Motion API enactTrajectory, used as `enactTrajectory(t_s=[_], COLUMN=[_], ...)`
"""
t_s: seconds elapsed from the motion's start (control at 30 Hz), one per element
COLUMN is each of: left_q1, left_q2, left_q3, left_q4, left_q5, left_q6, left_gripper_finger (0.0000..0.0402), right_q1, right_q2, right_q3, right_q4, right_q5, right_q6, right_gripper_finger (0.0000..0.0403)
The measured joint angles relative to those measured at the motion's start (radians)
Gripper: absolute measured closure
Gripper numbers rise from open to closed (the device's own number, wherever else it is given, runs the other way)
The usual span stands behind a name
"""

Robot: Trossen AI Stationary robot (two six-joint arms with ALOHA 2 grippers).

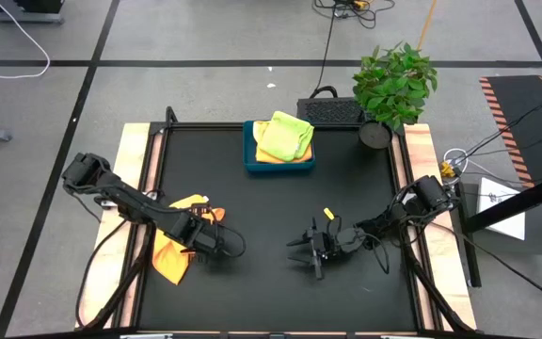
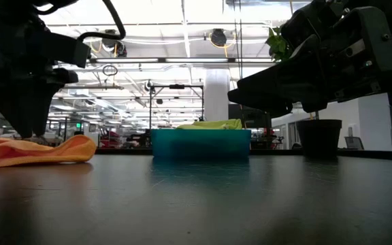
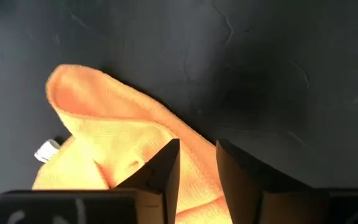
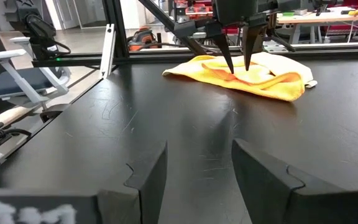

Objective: Fold microfiber towels
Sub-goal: Fold the orange microfiber cloth

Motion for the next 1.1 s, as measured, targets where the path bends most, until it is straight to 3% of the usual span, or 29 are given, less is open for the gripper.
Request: enactTrajectory(t_s=[0.43, 0.63, 0.87, 1.1], left_q1=[-0.036, -0.047, -0.047, -0.046], left_q2=[0.000, 0.000, 0.000, 0.000], left_q3=[-0.023, -0.050, -0.081, -0.081], left_q4=[-0.050, -0.027, -0.058, -0.050], left_q5=[-0.040, -0.041, -0.066, -0.071], left_q6=[-0.121, -0.144, -0.183, -0.145], left_gripper_finger=[0.0179, 0.0156, 0.0184, 0.0284], right_q1=[0.000, 0.000, 0.000, 0.000], right_q2=[0.000, 0.000, 0.000, 0.000], right_q3=[0.000, 0.000, 0.000, 0.000], right_q4=[0.000, 0.000, 0.000, 0.001], right_q5=[0.000, 0.000, 0.000, 0.000], right_q6=[0.000, 0.004, 0.004, 0.004], right_gripper_finger=[0.0232, 0.0232, 0.0232, 0.0232])
